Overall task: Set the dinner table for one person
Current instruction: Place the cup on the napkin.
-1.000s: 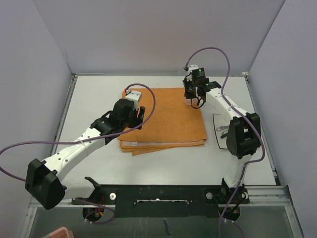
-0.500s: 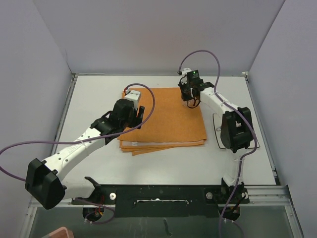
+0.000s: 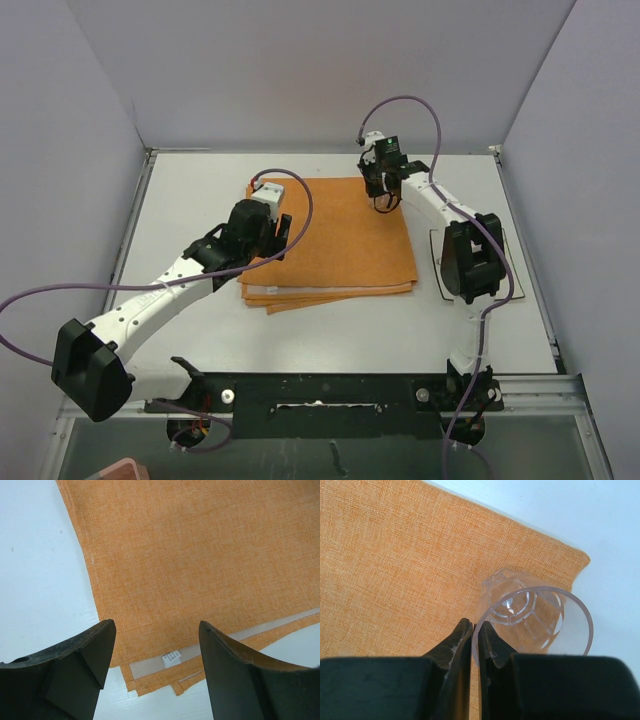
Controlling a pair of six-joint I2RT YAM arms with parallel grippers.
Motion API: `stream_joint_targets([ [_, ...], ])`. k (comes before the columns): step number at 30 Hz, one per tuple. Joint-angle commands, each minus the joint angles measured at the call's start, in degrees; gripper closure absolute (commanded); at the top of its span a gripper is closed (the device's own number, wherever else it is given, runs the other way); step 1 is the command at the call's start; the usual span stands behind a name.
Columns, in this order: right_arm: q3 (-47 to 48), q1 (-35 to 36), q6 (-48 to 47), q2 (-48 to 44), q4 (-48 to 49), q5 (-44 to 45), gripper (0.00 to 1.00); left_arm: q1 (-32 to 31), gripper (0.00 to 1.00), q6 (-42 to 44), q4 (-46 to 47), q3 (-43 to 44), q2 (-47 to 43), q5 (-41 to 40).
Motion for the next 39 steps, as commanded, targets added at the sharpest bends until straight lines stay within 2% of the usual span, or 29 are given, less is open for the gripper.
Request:
stream_joint_targets([
  [1,3.9,-0.3,-1.7,-1.4,2.7,2.0,1.0,0.2,0.34,0.7,2.7,1.8,0.6,-0.4],
  [12,8.3,-0.7,-1.6,2.0,2.0,2.0,1.0,0.2,0.34,0.6,2.8,1.4,0.2,-0.4],
  [25,4.3,-1.5,-1.0,4.3,2.6,1.0,1.0,0.2,0.34,1.2,2.7,2.2,-0.6,0.2],
  [39,6.5,-0.7,-0.8,8.2,2.4,0.1,1.0,0.1,0.34,0.5,2.5,2.1,-1.4,0.6],
])
